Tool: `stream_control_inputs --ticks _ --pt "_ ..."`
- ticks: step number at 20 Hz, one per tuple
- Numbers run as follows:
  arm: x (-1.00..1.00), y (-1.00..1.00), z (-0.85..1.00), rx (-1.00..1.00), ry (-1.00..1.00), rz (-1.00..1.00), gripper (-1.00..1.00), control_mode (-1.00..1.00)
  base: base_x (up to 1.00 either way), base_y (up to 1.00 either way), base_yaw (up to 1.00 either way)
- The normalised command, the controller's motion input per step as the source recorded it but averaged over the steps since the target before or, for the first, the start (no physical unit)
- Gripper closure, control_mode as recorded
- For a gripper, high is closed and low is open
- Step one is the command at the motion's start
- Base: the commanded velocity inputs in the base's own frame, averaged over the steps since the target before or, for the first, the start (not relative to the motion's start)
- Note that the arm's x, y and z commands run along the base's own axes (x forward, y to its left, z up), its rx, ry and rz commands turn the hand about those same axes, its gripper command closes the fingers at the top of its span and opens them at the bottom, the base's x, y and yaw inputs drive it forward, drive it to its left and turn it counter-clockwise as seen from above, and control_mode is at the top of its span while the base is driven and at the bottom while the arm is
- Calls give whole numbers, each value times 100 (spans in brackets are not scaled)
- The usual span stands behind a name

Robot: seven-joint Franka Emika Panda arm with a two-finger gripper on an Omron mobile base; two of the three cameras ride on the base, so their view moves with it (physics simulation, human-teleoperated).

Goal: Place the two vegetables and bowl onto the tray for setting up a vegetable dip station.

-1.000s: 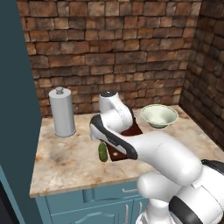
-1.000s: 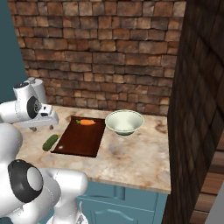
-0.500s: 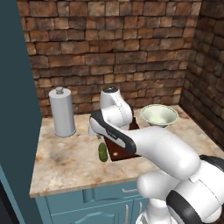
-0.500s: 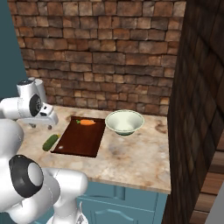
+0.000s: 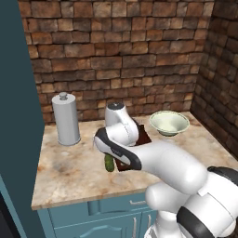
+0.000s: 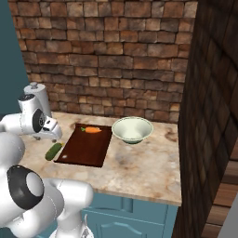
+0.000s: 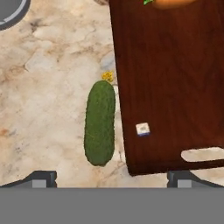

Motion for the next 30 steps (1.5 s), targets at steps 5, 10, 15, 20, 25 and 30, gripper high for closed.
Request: stream_control_inputs --ticks 5,10,15,20,25,30 --pt "9 2 -17 0 -1 -3 -100 -100 0 0 0" --pt "2 0 0 4 2 0 -100 -100 0 0 0" --pt "0 3 -1 1 1 0 -100 -100 0 0 0" --pt "6 16 -15 0 0 -2 -100 -100 0 0 0" --pt "21 20 -22 0 0 -4 -100 -100 0 0 0" --pt "16 2 -19 1 0 -1 -100 -100 0 0 0"
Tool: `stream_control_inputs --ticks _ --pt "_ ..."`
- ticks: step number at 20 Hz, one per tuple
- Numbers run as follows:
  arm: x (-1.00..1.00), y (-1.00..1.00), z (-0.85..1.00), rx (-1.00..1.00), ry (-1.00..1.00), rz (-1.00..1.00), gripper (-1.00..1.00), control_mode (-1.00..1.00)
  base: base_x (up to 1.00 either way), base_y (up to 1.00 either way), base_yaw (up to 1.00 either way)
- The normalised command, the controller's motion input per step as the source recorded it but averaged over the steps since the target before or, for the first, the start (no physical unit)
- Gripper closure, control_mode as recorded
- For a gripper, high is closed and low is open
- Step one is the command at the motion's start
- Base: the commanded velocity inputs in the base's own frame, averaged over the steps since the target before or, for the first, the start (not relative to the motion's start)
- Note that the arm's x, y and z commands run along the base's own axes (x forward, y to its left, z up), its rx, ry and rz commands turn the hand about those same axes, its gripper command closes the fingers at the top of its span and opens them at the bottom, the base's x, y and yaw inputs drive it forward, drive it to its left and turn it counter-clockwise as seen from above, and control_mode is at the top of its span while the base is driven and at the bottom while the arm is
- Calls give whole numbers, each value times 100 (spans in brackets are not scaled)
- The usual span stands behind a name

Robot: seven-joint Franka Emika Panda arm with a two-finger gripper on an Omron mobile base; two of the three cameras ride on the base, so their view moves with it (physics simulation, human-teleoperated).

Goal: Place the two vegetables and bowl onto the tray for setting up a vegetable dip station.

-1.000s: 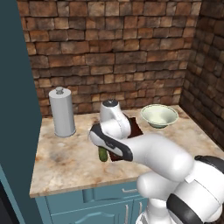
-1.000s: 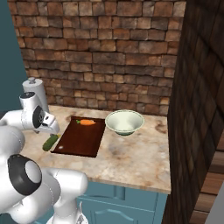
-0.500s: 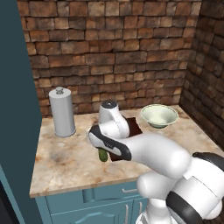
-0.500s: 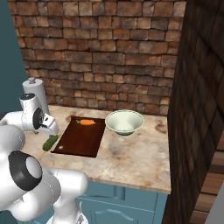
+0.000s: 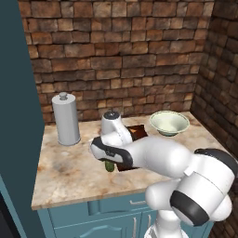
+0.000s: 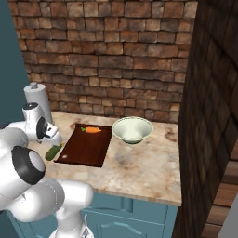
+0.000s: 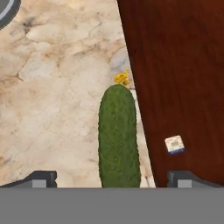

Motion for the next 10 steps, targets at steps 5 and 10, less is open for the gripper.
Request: stream_control_inputs --ticks 5,10 --pt "2 -1 -10 0 0 -1 -100 -100 0 0 0" --pt "0 -18 -2 0 0 0 -100 -100 0 0 0"
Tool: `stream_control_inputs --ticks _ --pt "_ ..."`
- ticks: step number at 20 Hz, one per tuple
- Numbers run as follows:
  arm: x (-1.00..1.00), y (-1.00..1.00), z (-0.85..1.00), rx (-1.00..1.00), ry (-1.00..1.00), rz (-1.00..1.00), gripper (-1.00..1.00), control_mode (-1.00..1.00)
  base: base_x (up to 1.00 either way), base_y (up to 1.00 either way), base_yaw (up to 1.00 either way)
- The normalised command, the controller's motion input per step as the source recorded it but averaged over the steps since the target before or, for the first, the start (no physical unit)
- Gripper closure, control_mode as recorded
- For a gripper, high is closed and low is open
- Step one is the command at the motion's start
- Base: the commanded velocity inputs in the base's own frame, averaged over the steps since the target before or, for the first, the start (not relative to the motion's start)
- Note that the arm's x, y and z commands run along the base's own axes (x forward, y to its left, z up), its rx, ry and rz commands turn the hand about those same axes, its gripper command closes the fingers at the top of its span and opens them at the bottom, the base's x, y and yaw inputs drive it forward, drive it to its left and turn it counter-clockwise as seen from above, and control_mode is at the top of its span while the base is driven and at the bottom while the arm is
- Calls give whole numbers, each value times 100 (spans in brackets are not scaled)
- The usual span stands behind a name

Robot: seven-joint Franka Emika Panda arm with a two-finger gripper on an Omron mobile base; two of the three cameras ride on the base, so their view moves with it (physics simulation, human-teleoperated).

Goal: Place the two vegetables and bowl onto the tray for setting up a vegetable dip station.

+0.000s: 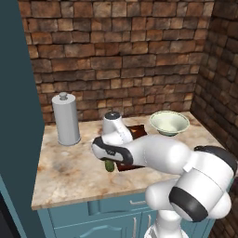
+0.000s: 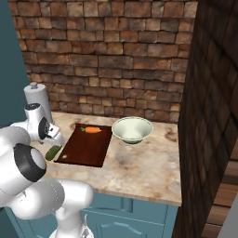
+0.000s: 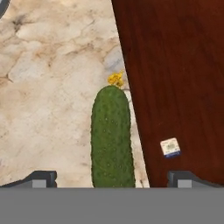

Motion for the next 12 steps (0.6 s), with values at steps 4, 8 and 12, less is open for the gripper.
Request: stream_control_inputs --ticks 4,8,12 --pt "0 -39 -8 1 0 0 -100 -100 0 0 0" --pt "0 -6 -38 0 0 0 -100 -100 0 0 0" --pt "5 7 -34 0 0 0 -100 -100 0 0 0"
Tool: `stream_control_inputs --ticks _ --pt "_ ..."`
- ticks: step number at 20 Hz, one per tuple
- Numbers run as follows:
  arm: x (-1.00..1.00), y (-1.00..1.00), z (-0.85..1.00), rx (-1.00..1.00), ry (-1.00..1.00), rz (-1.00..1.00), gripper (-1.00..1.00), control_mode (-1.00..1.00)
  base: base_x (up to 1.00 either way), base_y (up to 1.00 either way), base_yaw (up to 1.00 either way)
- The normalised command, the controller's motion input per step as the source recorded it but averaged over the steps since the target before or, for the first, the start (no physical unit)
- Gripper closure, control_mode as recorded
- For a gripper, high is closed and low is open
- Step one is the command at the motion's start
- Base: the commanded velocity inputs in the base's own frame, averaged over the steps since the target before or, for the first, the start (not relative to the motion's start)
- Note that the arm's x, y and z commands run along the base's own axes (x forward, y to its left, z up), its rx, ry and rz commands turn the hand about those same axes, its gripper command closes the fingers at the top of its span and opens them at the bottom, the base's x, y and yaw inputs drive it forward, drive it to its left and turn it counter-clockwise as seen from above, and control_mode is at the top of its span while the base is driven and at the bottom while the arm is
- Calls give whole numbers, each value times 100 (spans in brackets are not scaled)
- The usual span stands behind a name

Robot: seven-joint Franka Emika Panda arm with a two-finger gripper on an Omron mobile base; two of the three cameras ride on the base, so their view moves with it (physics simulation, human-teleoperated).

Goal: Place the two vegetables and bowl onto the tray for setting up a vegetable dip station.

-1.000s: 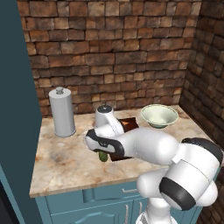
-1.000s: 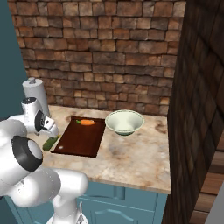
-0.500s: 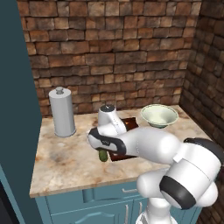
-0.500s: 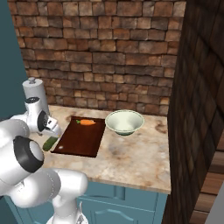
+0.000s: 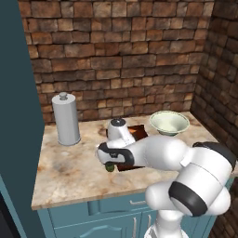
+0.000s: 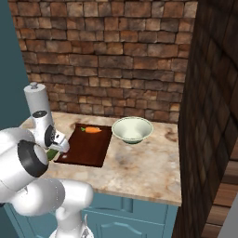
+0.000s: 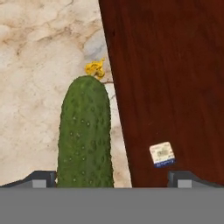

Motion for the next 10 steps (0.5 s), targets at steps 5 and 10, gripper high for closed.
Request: stream_control_inputs --ticks 5,10 --pt "18 17 -9 0 0 0 -100 -100 0 0 0" --pt "12 27 -12 0 0 0 -100 -100 0 0 0"
